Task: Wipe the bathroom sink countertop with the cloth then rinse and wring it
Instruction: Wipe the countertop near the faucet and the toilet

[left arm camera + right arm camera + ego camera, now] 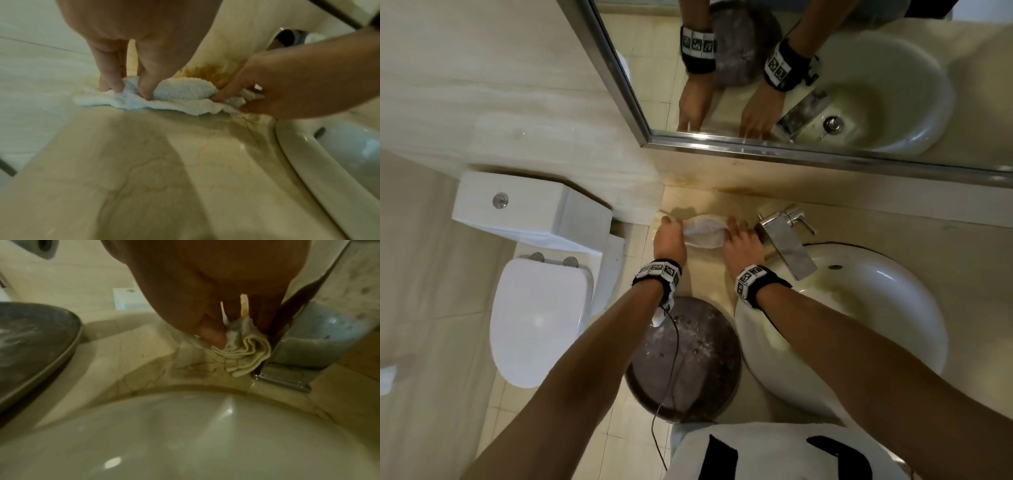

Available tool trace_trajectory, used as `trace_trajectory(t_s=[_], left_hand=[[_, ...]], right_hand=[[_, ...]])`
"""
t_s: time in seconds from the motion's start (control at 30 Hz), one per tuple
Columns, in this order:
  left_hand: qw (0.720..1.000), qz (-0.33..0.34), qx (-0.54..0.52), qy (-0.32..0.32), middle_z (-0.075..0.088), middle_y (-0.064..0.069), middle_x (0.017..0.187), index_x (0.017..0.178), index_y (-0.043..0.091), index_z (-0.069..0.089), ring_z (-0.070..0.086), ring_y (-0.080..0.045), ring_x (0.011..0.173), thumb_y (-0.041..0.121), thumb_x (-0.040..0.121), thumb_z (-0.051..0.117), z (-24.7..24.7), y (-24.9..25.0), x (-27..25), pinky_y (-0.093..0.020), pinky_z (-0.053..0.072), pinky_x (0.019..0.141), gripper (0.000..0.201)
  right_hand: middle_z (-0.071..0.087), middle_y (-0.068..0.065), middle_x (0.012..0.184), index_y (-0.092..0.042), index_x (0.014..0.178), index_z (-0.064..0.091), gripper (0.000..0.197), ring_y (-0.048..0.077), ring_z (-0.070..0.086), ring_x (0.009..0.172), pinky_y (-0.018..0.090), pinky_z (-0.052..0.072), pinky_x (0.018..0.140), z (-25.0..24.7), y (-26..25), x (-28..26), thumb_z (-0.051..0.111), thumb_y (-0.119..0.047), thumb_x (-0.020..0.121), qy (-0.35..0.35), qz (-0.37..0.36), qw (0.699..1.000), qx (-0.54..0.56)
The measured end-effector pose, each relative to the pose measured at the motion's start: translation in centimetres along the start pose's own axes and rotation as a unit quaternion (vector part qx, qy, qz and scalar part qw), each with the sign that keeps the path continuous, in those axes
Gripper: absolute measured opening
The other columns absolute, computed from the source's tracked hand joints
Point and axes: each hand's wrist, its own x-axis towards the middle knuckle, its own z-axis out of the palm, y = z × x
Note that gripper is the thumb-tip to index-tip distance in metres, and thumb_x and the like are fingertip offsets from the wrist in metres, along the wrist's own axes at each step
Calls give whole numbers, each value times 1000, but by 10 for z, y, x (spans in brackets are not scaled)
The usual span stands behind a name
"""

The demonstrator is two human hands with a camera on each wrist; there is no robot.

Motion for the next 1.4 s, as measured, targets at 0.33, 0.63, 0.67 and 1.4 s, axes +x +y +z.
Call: trace_trajectory(t_s=[0.33,0.63,0.67,1.4], left_hand=[[990,76,-118,9,62,-7,127,128,16,60,59,-26,116,-1,90,53,-20,-2,47,-35,48,101,42],[989,16,-149,5,50,-13,134,137,7,40,59,-31,109,26,90,59,-13,15,36,-41,52,92,54],[988,12,-152,-4,52,-13,133,138,8,39,61,-32,106,26,90,59,-15,15,37,-42,53,90,56],[973,8,-156,-172,53,-17,142,147,30,40,55,-35,123,7,89,44,-46,-18,62,-27,41,91,63]], right_hand=[[13,23,163,1,155,22,92,39,23,146,48,34,113,-10,-27,-2,70,-29,83,-5,131,980,147],[3,30,162,11,154,4,95,43,11,150,50,30,116,-24,-37,15,56,-42,95,-50,235,920,309],[-6,31,162,11,154,-2,100,43,3,151,52,25,118,-26,-41,19,56,-46,95,-67,250,903,344],[5,16,164,-1,156,12,95,31,6,152,33,8,123,-12,0,64,67,-34,87,-9,81,925,372]])
